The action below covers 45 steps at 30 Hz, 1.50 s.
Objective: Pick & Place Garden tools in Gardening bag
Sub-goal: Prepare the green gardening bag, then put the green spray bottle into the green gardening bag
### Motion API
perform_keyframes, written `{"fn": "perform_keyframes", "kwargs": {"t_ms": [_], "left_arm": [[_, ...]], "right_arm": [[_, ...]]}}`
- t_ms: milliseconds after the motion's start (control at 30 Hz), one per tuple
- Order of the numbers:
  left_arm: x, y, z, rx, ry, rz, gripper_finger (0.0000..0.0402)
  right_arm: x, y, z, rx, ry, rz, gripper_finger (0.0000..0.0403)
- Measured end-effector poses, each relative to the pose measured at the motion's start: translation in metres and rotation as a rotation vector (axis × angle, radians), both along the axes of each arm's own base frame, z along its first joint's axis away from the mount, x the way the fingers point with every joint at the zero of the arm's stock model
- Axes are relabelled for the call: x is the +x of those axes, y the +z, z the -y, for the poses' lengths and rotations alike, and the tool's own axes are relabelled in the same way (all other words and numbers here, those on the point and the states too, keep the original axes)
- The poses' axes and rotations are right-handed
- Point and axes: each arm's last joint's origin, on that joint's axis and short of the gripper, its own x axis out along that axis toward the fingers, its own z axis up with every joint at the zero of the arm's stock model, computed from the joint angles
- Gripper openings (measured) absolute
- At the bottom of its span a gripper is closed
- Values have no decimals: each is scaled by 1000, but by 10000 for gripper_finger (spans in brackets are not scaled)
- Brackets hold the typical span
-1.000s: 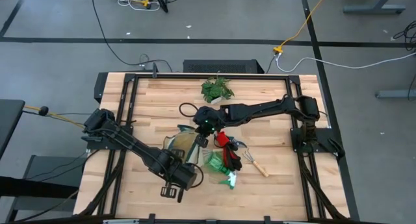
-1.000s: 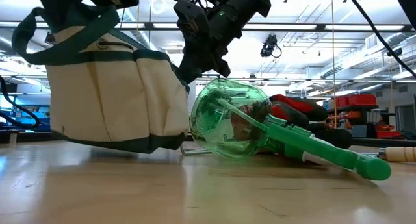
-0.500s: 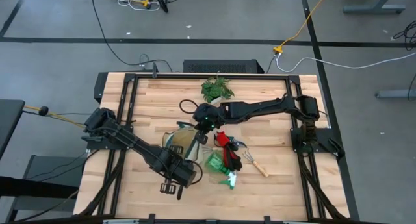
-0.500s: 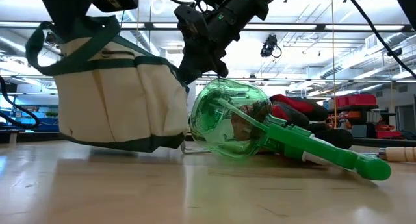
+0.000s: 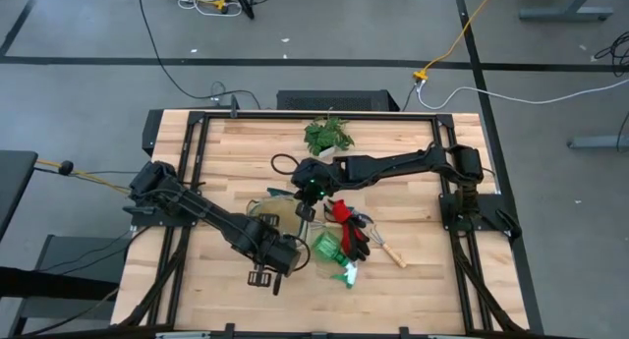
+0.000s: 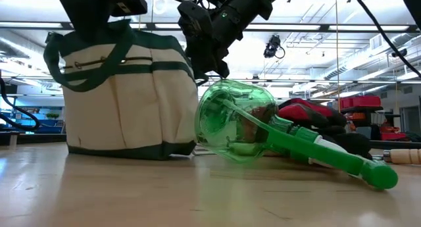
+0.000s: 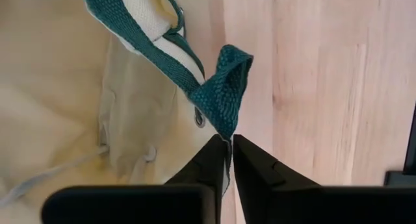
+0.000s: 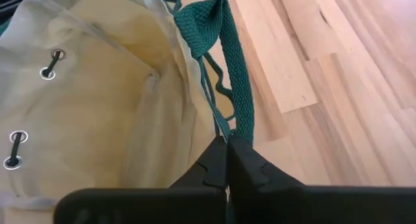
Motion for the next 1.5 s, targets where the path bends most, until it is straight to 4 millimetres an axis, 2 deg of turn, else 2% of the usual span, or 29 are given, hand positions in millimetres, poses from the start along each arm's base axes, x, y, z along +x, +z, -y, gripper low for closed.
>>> {"fn": "perform_keyframes", "kwargs": {"t_ms": [500,733,933,1200,1500], "left_arm": [[2,4,-10,6,4,11,139],[2,3,-20,31,32,-34,162],[2,5,-22,29,36,-29,161],[-9,26,-27,15,50,32,163],[-34,60,-32,52,94,177,163]], "right_arm": [[1,1,-3,42,64,18,34],[1,1,-3,47,79,19,77],[-1,7,-4,39,87,34,116],[-14,31,-4,29,96,57,132],[-37,24,-26,106,119,-185,133]]}}
